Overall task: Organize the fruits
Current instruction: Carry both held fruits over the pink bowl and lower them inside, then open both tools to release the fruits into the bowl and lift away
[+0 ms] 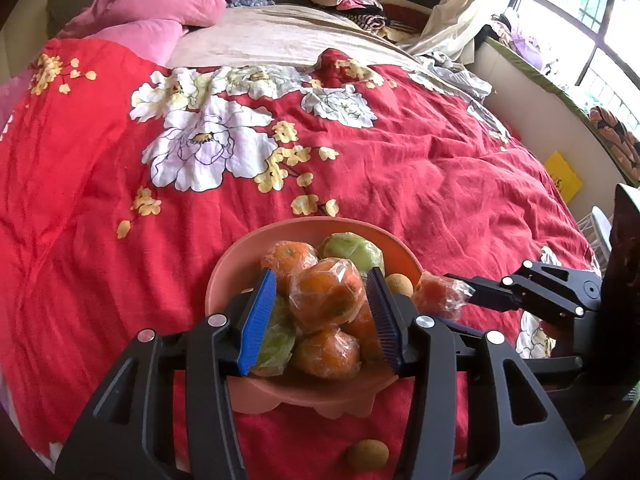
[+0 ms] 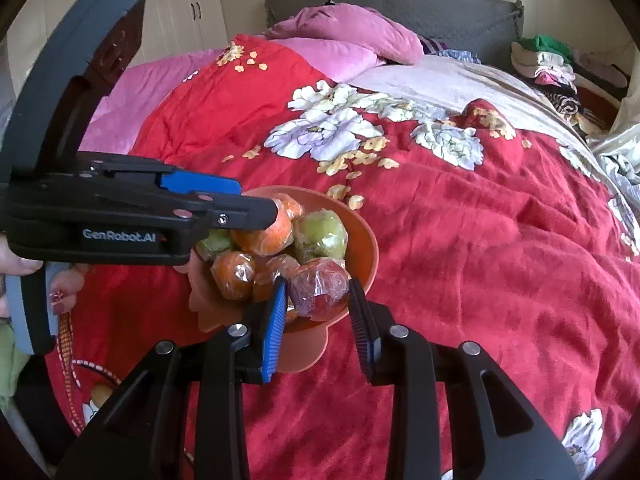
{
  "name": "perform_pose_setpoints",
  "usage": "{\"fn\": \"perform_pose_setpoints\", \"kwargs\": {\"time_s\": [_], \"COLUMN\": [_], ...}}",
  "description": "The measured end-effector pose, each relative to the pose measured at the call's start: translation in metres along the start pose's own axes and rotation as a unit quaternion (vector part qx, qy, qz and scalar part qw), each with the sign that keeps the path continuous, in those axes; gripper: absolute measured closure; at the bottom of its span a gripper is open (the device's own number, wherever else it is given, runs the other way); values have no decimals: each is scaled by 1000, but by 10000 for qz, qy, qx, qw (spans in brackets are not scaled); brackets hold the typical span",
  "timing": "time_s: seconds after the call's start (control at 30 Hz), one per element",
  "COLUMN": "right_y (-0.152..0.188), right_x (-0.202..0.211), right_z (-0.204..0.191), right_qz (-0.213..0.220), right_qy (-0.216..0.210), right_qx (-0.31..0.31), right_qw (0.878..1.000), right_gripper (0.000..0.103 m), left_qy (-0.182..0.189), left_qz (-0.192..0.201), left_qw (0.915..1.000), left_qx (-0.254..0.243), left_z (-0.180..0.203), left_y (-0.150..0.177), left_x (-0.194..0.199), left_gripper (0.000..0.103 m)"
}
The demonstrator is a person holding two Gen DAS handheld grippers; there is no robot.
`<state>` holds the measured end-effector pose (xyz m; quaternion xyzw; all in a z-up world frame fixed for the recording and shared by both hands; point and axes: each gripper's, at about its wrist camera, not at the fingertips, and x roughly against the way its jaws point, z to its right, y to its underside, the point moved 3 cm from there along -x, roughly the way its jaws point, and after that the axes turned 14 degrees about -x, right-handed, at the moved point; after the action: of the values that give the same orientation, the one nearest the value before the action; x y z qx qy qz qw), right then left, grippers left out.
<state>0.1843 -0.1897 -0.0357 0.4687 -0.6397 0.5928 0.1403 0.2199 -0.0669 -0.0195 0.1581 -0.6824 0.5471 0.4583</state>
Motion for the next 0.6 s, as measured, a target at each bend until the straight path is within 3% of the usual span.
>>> {"fn": "perform_pose_setpoints", "kwargs": {"time_s": [0.17, 0.27, 0.6], "right_y": [1, 1, 2], "right_x": [-3, -2, 5], "right_z": [0, -1, 2], "right_qz": [-32, -2, 86], "right_qy": [-25, -15, -39], "right_qx": [-7, 36, -75], "right_qw": [10000, 10000, 9999], "right_gripper": [72, 63, 48], "left_qy": [-2, 1, -56], "left_qz": [19, 22, 60], "left_qw": [10000, 10000, 10000], "left_qx": [-8, 1, -28], "left_z": [0, 0, 2], "left_y": [0, 0, 0], "left_x": [1, 1, 7], "left_gripper": [64, 64, 60]}}
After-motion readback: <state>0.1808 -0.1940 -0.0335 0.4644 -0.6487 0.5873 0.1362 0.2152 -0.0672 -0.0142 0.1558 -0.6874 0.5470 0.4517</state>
